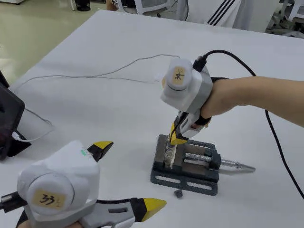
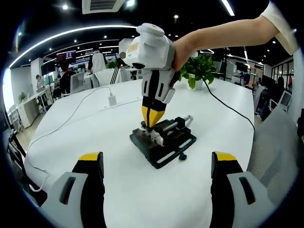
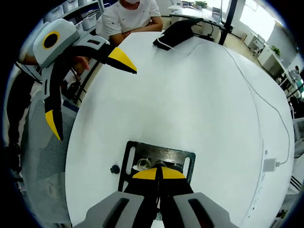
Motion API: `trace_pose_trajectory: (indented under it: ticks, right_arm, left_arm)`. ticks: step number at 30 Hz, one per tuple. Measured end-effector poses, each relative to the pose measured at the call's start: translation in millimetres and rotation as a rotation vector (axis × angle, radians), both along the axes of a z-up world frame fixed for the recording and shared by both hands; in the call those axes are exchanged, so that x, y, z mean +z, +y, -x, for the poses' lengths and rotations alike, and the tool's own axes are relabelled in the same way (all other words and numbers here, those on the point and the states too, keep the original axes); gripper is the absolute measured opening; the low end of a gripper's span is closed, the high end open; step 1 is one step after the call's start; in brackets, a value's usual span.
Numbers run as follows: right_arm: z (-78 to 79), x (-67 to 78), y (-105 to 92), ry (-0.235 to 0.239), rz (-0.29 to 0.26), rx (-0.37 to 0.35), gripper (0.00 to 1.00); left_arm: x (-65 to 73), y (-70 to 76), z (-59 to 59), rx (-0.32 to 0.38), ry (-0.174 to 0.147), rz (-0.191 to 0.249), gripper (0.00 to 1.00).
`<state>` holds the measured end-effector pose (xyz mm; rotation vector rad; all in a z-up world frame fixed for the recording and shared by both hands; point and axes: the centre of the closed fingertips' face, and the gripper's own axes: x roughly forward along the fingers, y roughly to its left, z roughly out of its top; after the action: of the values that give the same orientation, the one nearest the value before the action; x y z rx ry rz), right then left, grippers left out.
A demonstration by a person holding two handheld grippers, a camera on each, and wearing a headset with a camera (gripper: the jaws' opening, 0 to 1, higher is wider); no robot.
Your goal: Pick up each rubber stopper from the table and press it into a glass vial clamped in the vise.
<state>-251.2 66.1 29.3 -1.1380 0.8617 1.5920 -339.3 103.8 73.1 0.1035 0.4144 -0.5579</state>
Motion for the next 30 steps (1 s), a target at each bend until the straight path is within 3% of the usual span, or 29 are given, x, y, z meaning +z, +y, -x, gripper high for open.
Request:
trace_pose_trajectory:
  ticks: [5,14,26,28,30]
  right_arm:
    - [-0.8,-0.1,1.0,-0.018,-0.023,-0.021,0.00]
    - [-0.9,0.5,1.8,-0.046,-0.032,0.006,0.00]
    - [-1.0,1.7,1.6,-0.031,-0.053,-0.014,0.00]
    - [-0.5,1.8,-1.5,-0.024,-0.046,-0.018,0.04]
    - [6.8,1.9,-6.8,0.000,-0.041,-0.008,0.16]
  left_arm:
    - [2.4,-4.7,0.1,-0.013,-0.004,-0.005,0.93]
    - [2.5,-11.2,1.4,-0.028,-0.004,-0.008,0.93]
    - [0.3,-10.6,4.8,-0.038,0.004,-0.015,0.93]
    - [-0.1,-10.6,5.3,-0.039,0.006,-0.016,0.93]
    - [-0.3,-11.0,5.4,-0.041,0.007,-0.016,0.93]
